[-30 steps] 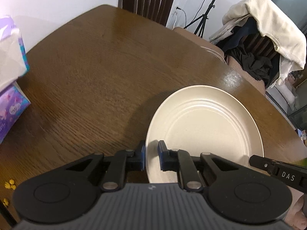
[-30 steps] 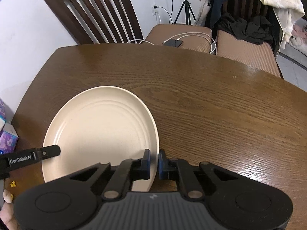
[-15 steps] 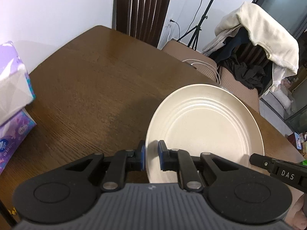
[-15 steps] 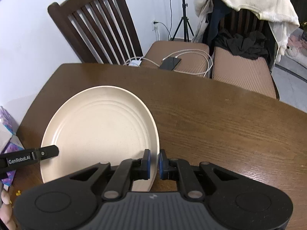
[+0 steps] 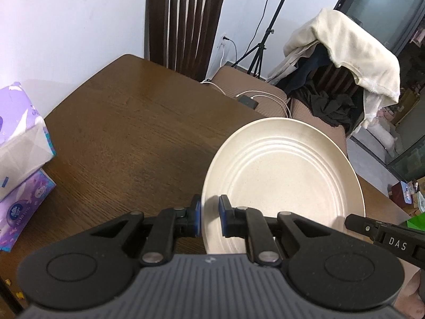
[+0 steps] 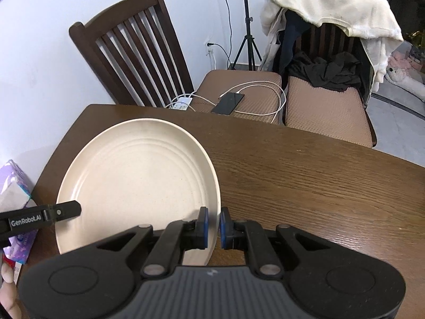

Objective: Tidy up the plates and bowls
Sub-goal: 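Lift the left tool's plate while the right tool lifts its plate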

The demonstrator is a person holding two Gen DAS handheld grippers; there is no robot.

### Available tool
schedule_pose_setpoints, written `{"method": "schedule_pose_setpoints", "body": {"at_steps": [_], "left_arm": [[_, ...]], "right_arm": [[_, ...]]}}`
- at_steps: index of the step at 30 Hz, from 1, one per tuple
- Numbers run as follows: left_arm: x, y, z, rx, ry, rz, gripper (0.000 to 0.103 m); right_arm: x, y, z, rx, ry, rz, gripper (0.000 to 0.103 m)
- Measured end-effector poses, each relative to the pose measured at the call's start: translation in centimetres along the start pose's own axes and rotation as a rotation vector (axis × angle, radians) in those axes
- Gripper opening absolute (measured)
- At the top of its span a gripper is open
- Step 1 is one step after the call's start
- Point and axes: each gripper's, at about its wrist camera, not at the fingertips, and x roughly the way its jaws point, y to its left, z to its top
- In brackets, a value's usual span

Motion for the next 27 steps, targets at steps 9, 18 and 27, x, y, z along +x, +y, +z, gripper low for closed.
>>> {"method": "schedule_pose_setpoints", "body": {"at_steps": [9, 18, 27], "left_arm": [[-2.1, -1.0, -0.4, 0.027, 0.002, -0.022, 0.014], [-4.6, -2.1, -1.5, 0.063, -0.007, -0.044, 0.014], [-7.5, -3.7, -2.2, 0.103, -0.014, -0.067, 0.014]], "right_arm": [[-2.8, -0.4, -0.9, 0.025, -0.018, -0.018, 0.008], [-5.9, -0.8, -2.8, 0.064, -0.041, -0.038, 0.008], [-9.6, -1.4, -4.4, 0.096, -0.061, -0.070, 0.009]]}}
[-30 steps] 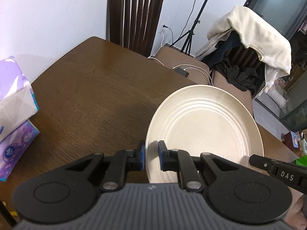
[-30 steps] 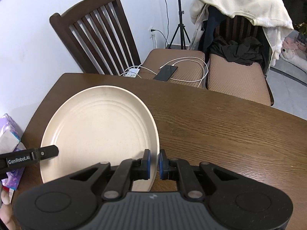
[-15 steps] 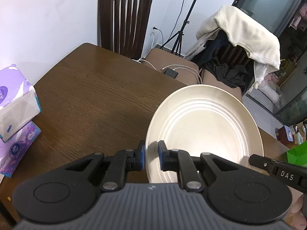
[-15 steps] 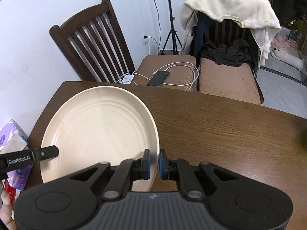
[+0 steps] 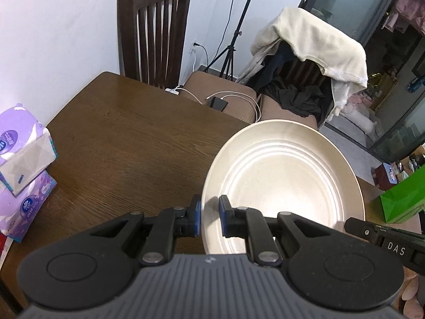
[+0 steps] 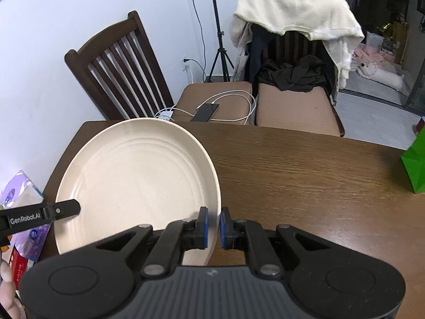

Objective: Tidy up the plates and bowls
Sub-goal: 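Lift the left tool's plate while the right tool lifts its plate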

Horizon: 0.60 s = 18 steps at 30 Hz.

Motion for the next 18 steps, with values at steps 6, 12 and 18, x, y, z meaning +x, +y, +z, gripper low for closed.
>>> {"method": "schedule_pose_setpoints", "body": {"at_steps": [6, 12, 18], "left_arm": [[-1.8, -1.1, -0.8, 0.033, -0.001, -0.005, 0.014], [-3.3, -1.7, -2.1, 0.048, 0.005, -0.013, 0.014], [-5.0, -2.3, -3.8, 0.054, 0.005, -0.006, 0.014]], "right_arm": [[-2.2, -0.4, -0.9, 0.019, -0.012, -0.015, 0.009], [-4.2, -0.8, -2.3, 0.026, -0.013, -0.028, 0.009], [-5.9, -1.3, -3.9, 0.031, -0.014, -0.026, 0.009]]}}
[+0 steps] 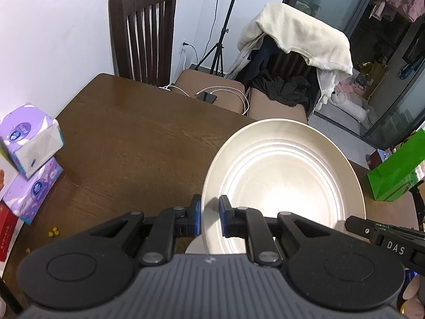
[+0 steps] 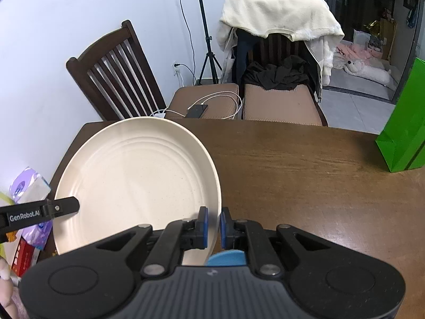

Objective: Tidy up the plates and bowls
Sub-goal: 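Lift the left tool's plate while the right tool lifts its plate, then carry the left tool's plate back toward the bowls while the right tool carries its plate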

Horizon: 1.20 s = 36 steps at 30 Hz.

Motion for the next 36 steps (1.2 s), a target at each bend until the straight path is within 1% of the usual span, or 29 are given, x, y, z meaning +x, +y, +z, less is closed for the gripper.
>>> {"method": "schedule_pose_setpoints", "body": {"at_steps": [9, 25, 36], "left_arm": [[-2.8, -1.2, -2.9, -0.005, -0.012, 0.005, 0.014], [-6.9, -4.0, -9.0, 0.025, -0.007, -0.005, 0.014], [-8.5, -5.2, -12.7, 0.035, 0.009, -0.014, 0.014]], "right_arm": [[-3.0, -1.0, -2.8, -0.007, 0.002, 0.007, 0.009], [-8.3, -4.1, -9.1, 0.018, 0.003, 0.003, 0.009], [-10.7, -5.9, -12.4, 0.029, 0.007, -0.013, 0.009]]}}
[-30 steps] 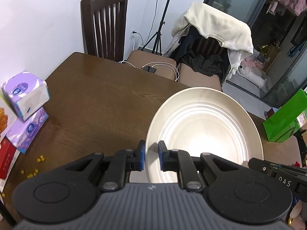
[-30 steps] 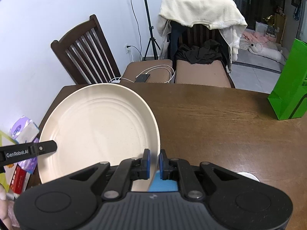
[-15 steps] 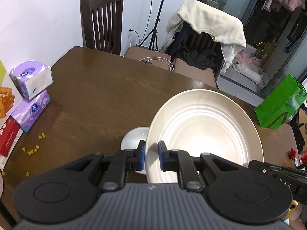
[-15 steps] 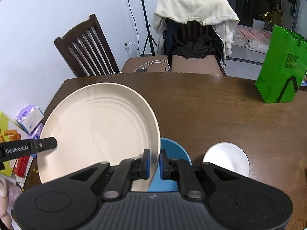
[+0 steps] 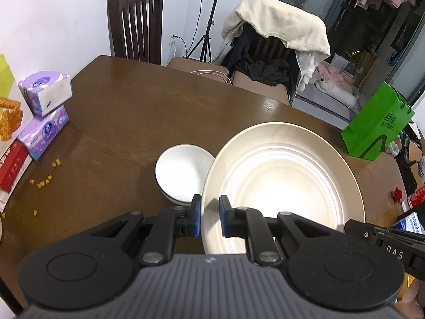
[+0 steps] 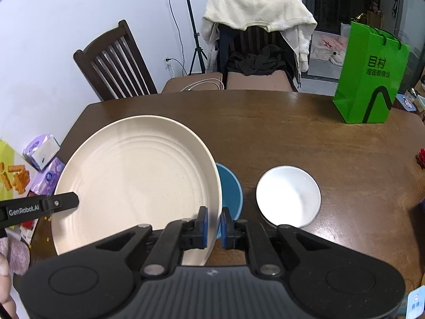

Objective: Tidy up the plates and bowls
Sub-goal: 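Carry the left tool's plate back toward the bowls while the right tool carries its plate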

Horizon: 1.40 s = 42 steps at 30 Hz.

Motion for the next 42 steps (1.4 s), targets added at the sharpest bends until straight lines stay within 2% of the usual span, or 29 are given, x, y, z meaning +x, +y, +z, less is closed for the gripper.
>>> {"method": "schedule_pose_setpoints", "body": {"at_steps": [19, 42], "left_arm": [[-1.3, -2.4, -5.3, 0.035, 0.035, -0.021, 0.014], [-0.2, -3.4, -9.8, 0.077, 0.089, -0.042, 0.014]], "right_arm": [[-2.7, -3.4, -5.6, 0.041, 0.012, -0.020, 0.009], [-3.0, -5.8, -11.2, 0.066, 0.039, -0.054, 0.010]]}}
